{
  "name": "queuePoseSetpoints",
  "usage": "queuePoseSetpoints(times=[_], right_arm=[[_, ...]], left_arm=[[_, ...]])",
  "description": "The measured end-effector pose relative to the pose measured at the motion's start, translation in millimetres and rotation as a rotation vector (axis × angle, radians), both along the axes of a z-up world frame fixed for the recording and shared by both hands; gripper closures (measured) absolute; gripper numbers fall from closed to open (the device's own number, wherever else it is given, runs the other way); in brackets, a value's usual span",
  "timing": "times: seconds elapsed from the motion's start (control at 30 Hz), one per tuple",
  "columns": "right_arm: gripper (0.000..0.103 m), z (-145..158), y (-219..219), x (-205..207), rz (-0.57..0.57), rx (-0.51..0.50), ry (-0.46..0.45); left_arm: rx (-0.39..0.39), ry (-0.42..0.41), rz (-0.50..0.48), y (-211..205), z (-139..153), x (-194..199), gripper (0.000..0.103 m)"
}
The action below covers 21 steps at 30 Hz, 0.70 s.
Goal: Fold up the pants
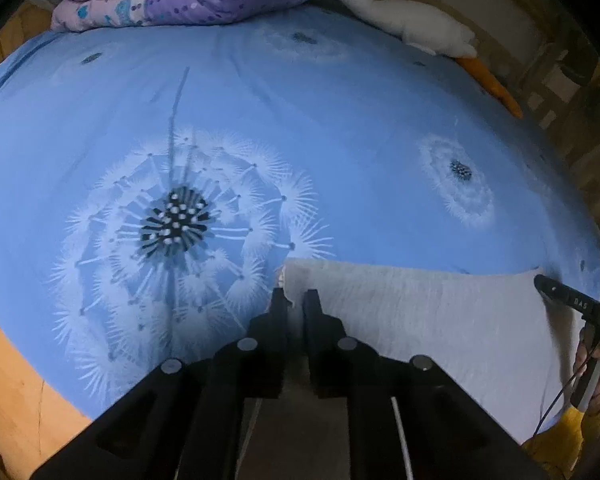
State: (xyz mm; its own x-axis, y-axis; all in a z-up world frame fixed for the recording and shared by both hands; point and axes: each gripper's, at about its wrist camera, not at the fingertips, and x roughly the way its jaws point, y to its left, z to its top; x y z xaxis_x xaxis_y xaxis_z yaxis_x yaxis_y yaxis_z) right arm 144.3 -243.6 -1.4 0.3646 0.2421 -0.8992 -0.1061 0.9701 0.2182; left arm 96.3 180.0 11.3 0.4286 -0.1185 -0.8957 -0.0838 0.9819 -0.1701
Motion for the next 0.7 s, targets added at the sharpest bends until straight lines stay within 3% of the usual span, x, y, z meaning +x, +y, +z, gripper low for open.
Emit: queuePoseSetpoints(times=[0.13,0.2,0.27,0.33,0.43,0.6,0.7], right_arm=[[0.083,21,-10,-13,-0.035,0.049,-0.016],[0.083,32,-11,-21,-0.026,0.074,-0.028],[0.083,38,-9,-31,0.002,0.077,-0.023],[0.083,38,-7,-44,0.04,0.062,-0.004],[0.083,23,4,-53,0.089,0.047,0.058],[0.083,4,17,-49,0.11,-0.023,0.035],[0.083,-1,18,-39,0.096,-0.01,0.005]], left_arm=[[0.038,-0.017,-0.003,-6,27,-13,0.089],[0.037,-0.039,-0.024,-13,40,-20,0.084],[0.021,-0.062,-0.048,-24,51,-28,0.071],[-0.031,-0.07,-0.089,-40,55,-31,0.07],[-0.095,-0.034,-0.137,-63,41,-32,0.07],[0.012,0.042,-0.142,-82,-2,-20,0.071],[0.022,0.027,-0.143,-79,-7,-20,0.071]])
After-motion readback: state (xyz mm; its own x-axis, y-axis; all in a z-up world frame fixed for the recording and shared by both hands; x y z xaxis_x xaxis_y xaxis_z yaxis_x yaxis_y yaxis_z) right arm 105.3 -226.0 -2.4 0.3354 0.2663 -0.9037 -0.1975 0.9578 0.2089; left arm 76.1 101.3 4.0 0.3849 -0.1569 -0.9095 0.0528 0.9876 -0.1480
